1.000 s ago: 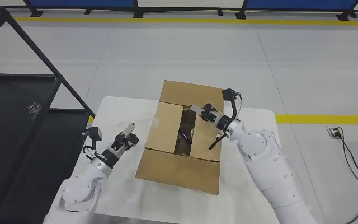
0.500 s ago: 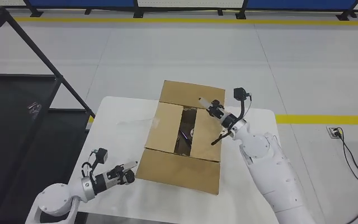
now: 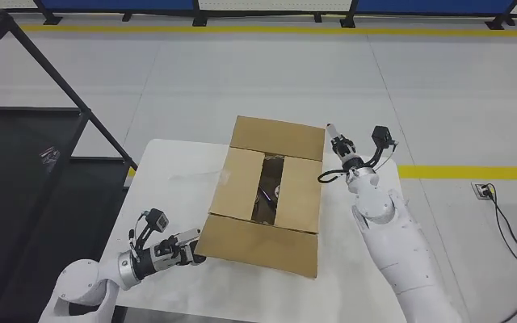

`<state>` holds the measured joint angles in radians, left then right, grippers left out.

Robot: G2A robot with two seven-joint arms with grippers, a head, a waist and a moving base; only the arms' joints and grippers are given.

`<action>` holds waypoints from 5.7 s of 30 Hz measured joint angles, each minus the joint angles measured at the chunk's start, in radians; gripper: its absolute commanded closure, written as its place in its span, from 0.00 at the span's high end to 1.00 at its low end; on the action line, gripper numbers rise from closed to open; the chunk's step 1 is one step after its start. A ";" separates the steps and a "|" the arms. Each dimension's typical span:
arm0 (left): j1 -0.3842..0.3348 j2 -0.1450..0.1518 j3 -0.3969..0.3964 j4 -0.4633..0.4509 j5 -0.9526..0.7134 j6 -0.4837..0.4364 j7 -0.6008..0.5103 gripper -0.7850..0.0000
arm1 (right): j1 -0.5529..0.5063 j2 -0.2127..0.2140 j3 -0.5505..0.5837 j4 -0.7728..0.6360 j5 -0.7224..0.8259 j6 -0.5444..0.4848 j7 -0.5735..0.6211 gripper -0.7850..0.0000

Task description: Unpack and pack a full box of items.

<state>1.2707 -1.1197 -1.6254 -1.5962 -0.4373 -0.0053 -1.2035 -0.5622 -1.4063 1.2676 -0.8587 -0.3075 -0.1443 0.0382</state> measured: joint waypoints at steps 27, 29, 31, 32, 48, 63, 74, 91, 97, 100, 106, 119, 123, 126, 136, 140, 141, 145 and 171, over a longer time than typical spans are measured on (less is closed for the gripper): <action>-0.066 -0.031 0.124 -0.043 -0.211 -0.014 0.476 1.00 | 0.263 -0.046 0.046 0.560 0.438 -0.567 0.454 1.00; -0.073 -0.035 0.142 -0.044 -0.186 -0.029 0.521 1.00 | 0.256 -0.039 0.062 0.552 0.470 -0.605 0.503 1.00; -0.078 -0.038 0.161 -0.045 -0.136 -0.057 0.578 1.00 | 0.248 -0.032 0.076 0.539 0.498 -0.633 0.551 1.00; -0.081 -0.039 0.171 -0.044 -0.113 -0.069 0.604 1.00 | 0.246 -0.028 0.081 0.534 0.508 -0.639 0.569 1.00; -0.141 -0.066 0.309 0.028 0.129 -0.191 0.814 1.00 | 0.168 0.025 0.109 0.313 0.547 -0.607 0.858 1.00; -0.193 -0.086 0.364 0.081 0.171 -0.198 0.880 1.00 | 0.066 0.061 0.072 0.005 0.431 -0.229 0.901 1.00; -0.216 -0.102 0.394 0.100 0.209 -0.185 0.953 1.00 | -0.016 0.069 0.029 -0.173 0.384 -0.063 0.885 1.00; -0.235 -0.121 0.415 0.124 0.237 -0.184 0.988 1.00 | -0.131 0.089 0.017 -0.293 0.380 -0.005 0.870 1.00; -0.222 -0.121 0.373 0.107 0.197 -0.195 0.991 1.00 | -0.146 0.092 0.019 -0.265 0.420 -0.046 0.870 1.00; -0.212 -0.119 0.341 0.103 0.176 -0.198 0.994 1.00 | -0.149 0.093 0.018 -0.253 0.428 -0.058 0.867 1.00; -0.186 -0.114 0.258 0.108 0.104 -0.205 1.010 1.00 | -0.141 0.091 0.004 -0.208 0.457 -0.074 0.841 1.00; -0.139 -0.098 0.127 0.102 0.034 -0.171 0.968 1.00 | -0.112 0.082 -0.019 -0.138 0.495 -0.114 0.826 1.00; -0.139 -0.098 0.127 0.102 0.034 -0.171 0.968 1.00 | -0.112 0.082 -0.019 -0.138 0.495 -0.114 0.826 1.00; -0.138 -0.100 0.129 0.118 0.017 -0.154 0.978 1.00 | -0.112 0.082 -0.019 -0.138 0.495 -0.114 0.826 1.00; -0.228 -0.126 0.218 0.347 -0.060 -0.034 1.012 1.00 | -0.112 0.082 -0.019 -0.138 0.495 -0.114 0.826 1.00; -0.307 -0.143 0.252 0.453 -0.130 -0.047 1.004 1.00 | -0.112 0.082 -0.019 -0.138 0.495 -0.114 0.826 1.00; -0.328 -0.147 0.261 0.479 -0.134 -0.048 1.007 1.00 | -0.112 0.082 -0.019 -0.138 0.495 -0.114 0.826 1.00; -0.424 -0.167 0.299 0.607 -0.183 -0.056 0.998 1.00 | -0.112 0.082 -0.019 -0.138 0.495 -0.114 0.826 1.00; -0.773 -0.259 0.351 1.199 -0.331 -0.334 0.883 1.00 | -0.112 0.082 -0.019 -0.138 0.495 -0.114 0.826 1.00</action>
<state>0.4976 -1.3785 -1.2741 -0.3970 -0.7682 -0.3395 -0.3204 -0.6740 -1.3238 1.2486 -0.9963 0.1879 -0.2582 0.8642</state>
